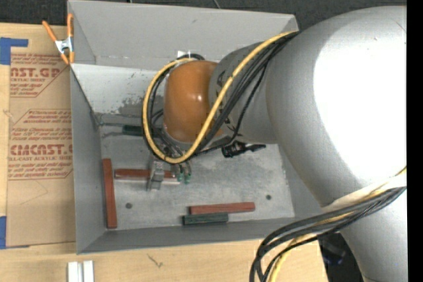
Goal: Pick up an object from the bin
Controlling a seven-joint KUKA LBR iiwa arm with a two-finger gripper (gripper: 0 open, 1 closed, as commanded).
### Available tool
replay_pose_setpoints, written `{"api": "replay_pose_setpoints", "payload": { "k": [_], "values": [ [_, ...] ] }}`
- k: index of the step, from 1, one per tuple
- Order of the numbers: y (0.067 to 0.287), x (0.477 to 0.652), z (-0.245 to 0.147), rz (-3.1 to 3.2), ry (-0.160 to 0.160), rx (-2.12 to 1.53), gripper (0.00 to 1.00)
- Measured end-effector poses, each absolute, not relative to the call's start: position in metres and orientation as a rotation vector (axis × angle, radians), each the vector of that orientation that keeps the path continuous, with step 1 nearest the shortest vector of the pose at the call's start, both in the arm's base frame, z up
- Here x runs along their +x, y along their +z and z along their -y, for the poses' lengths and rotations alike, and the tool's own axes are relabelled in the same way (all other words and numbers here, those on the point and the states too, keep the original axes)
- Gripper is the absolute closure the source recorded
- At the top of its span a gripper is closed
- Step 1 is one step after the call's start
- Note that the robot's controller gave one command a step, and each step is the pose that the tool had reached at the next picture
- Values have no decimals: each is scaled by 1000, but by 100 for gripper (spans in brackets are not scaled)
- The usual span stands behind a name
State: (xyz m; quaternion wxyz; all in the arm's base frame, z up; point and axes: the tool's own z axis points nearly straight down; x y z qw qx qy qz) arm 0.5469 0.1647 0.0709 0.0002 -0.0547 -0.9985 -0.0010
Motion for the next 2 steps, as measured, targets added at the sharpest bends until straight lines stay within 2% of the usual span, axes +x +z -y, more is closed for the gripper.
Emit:
{"api": "replay_pose_setpoints", "payload": {
  "k": [1, 2],
  "values": [
    [71, 547, -165, 3136, -3, -172, 100],
    [267, 523, -154, 3138, -3, -207, 100]
  ]
}}
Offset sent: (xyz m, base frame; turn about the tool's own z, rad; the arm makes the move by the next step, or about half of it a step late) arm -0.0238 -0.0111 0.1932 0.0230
